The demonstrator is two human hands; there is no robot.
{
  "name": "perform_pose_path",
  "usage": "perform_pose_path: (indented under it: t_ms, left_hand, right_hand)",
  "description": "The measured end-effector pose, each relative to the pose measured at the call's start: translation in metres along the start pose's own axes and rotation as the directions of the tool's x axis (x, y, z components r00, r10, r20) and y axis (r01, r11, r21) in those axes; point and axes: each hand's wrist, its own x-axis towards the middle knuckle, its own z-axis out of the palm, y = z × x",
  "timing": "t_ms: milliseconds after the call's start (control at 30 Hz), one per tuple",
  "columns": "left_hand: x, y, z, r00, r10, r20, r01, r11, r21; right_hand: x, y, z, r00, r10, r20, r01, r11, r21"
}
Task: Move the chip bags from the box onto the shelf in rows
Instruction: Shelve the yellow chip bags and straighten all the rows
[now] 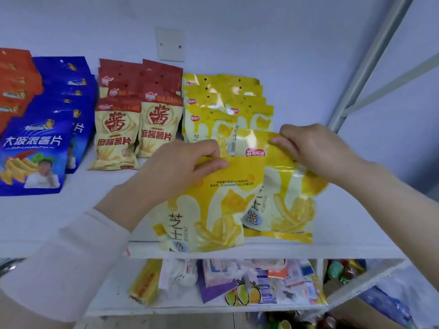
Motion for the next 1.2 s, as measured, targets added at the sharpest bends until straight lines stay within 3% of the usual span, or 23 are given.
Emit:
perform_pose_path:
  t_ms: [267, 433, 633, 767, 1033, 1200]
  left_hand:
    - [0.072, -0.064, 0.034, 0.990, -0.118, 0.071, 0.114, 0.992, 0.052]
    - [0.111, -0.112, 0.057, 0.978, -0.158, 0.133, 0.156, 0.987, 0.026]
    - [0.150, -0.156, 0.082, 0.949, -0.207, 0.239, 0.153, 0.961, 0.229]
    - [0.167, -0.176, 0.096, 0.955, -0.198, 0.219, 0.132, 0.950, 0.285]
    - [0.176, -0.195, 0.118, 0.955, -0.211, 0.208, 0.119, 0.916, 0.383]
    - [0.176, -0.194, 0.124, 0.957, -0.279, 0.083, 0.251, 0.935, 0.252]
  right_hand:
    - [0.067, 0.069, 0.067, 0.996, -0.089, -0.029, 0.090, 0.994, 0.064]
    - [0.094, 0.108, 0.106, 0.999, -0.051, 0.007, 0.051, 0.996, -0.073]
    - [0.118, 0.150, 0.141, 0.991, -0.103, -0.091, 0.081, 0.973, -0.217]
    - [0.134, 0.168, 0.157, 0.980, -0.123, -0.157, 0.084, 0.969, -0.231]
    - [0.145, 0.179, 0.198, 0.986, -0.071, -0.150, 0.041, 0.981, -0.191]
    - [0.143, 0.175, 0.207, 0.988, -0.007, -0.154, -0.003, 0.998, -0.070]
